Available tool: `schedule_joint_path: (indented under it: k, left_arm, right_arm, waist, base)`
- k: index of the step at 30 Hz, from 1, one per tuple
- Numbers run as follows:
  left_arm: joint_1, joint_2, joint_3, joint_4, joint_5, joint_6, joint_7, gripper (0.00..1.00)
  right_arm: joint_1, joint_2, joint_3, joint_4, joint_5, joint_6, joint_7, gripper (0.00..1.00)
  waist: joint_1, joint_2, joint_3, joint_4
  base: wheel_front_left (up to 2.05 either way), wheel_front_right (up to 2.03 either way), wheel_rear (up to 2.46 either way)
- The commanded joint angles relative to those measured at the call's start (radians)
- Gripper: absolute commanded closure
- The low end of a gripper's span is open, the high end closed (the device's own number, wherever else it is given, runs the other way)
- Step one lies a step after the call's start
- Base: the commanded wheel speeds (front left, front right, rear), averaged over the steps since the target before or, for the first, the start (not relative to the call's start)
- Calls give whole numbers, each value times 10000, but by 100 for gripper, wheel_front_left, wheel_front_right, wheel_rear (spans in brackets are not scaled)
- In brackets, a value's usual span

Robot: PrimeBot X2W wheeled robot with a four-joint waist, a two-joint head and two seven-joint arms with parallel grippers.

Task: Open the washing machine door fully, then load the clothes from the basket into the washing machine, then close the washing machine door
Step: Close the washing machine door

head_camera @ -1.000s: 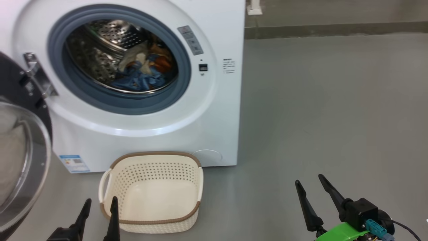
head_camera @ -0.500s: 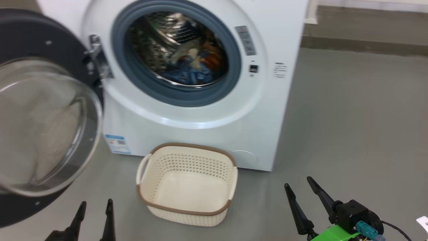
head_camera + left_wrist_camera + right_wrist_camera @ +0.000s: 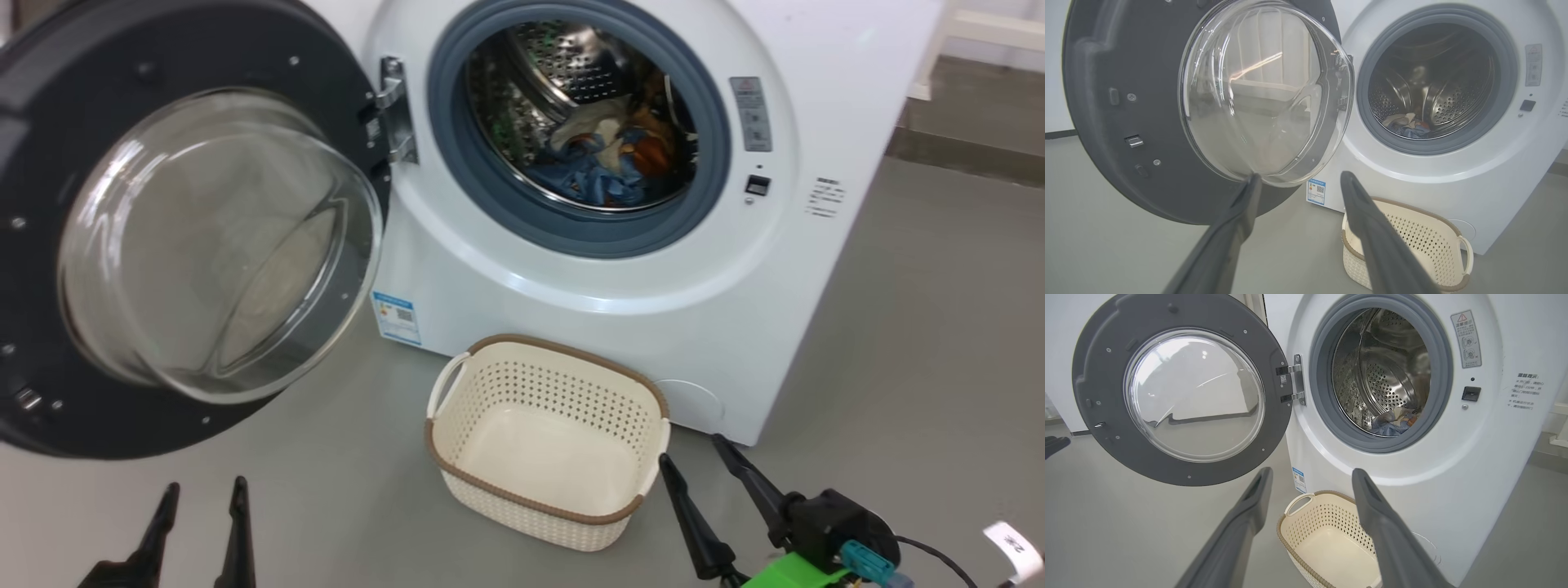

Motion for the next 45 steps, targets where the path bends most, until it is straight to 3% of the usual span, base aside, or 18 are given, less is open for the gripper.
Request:
schedule_joint_path:
  k: [1, 45]
  left_arm:
    - [-134, 144, 444, -413, -40, 98, -65, 0]
    - [160, -50, 933, -885, -21, 139, -65, 0]
  right_arm:
    - [-597, -27, 382, -169, 68, 16, -120, 0]
    - [-1096, -27, 757, 168, 129, 16, -120, 0]
  waist:
    - [0, 0, 181, 297]
    - [0, 0, 276, 369]
  base:
    - [0, 0, 0]
    - [0, 0, 0]
